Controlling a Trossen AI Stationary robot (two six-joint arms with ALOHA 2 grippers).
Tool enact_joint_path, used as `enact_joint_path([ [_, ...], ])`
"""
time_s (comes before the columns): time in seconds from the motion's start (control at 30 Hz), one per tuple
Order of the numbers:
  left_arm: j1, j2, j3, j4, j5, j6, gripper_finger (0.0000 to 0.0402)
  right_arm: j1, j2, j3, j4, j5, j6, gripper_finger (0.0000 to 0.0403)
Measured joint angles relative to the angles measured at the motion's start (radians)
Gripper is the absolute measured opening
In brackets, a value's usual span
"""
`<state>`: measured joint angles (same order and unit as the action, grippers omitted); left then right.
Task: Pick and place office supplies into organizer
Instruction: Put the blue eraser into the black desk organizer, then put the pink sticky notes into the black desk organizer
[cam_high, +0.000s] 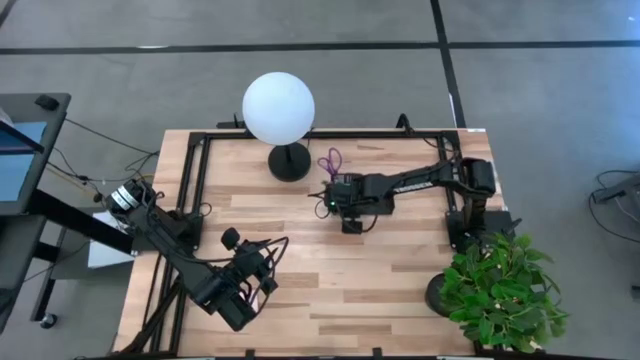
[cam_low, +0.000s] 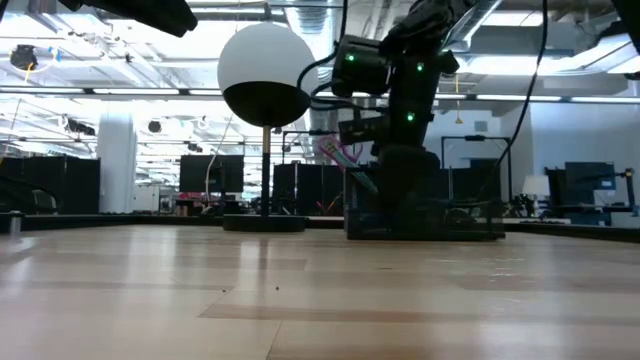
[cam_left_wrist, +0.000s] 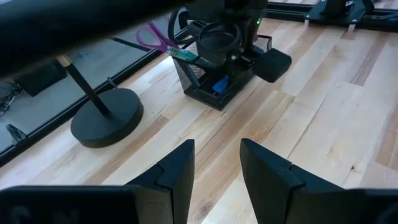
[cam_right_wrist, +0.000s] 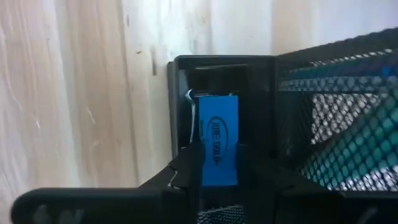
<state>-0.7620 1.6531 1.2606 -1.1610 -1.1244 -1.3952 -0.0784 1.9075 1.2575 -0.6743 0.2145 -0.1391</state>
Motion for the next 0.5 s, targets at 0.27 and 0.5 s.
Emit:
enact_joint_path([
  [0.27,0.000,0.000,0.000,0.000,-0.001,-0.001,0.0125,0.026,-0.015,0.000,0.005,0.013,-0.003,0.0143],
  [0.5,0.000,0.000,0.000,0.000,-0.001,-0.005,0.0125,0.026,-0.019,0.002,-0.001,0.025,-0.002,0.0199],
])
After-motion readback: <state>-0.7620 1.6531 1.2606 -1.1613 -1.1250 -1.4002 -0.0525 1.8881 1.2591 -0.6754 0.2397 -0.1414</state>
